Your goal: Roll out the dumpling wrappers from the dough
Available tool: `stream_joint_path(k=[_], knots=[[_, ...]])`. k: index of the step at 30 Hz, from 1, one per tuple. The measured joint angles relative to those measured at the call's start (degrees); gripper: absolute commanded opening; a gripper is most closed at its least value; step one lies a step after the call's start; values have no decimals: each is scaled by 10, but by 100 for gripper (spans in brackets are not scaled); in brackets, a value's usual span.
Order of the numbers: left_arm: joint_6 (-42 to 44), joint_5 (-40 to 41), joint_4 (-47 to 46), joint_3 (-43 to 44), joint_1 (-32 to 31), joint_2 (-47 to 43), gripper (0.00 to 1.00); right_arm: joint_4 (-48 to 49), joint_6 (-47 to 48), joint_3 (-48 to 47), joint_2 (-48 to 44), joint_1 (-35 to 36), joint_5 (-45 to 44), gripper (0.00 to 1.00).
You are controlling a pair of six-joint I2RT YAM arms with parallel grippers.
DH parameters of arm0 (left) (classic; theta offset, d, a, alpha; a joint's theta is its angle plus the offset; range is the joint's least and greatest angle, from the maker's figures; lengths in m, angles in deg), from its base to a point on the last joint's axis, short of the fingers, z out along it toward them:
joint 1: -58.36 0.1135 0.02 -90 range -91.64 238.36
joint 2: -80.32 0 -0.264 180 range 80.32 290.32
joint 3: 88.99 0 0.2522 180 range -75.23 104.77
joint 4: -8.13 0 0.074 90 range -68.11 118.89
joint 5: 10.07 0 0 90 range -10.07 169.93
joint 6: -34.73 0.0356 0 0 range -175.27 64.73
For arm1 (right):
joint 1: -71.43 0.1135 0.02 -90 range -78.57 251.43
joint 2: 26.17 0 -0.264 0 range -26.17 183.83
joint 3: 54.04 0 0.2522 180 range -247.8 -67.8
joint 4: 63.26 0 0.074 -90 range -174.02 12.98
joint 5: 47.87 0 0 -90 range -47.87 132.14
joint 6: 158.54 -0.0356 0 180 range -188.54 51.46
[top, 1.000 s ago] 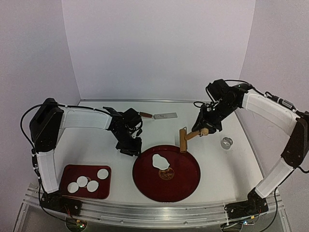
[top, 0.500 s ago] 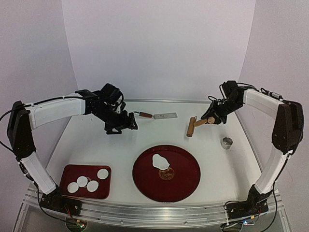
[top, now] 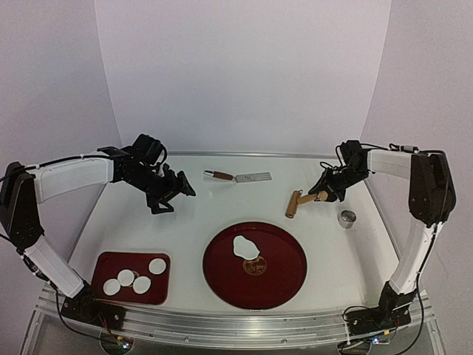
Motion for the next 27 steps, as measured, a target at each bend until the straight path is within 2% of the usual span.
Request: stream_joint_path(k=[6, 12, 18, 22, 27], knots=[[-21, 4, 0, -6, 2, -14, 89, 28, 1, 4, 22, -1, 28, 28], [-22, 17, 5, -6, 3, -15, 90, 45, 8, 5, 31, 9, 17, 40], [-22, 23, 7, -6, 3, -15, 90, 62, 13, 13, 41, 19, 4, 45], [-22, 23, 7, -6, 3, -15, 90, 59, 23, 16, 41, 20, -23, 56], [-22, 22, 7, -6, 3, -15, 90, 31, 60, 21, 38, 22, -86, 64]])
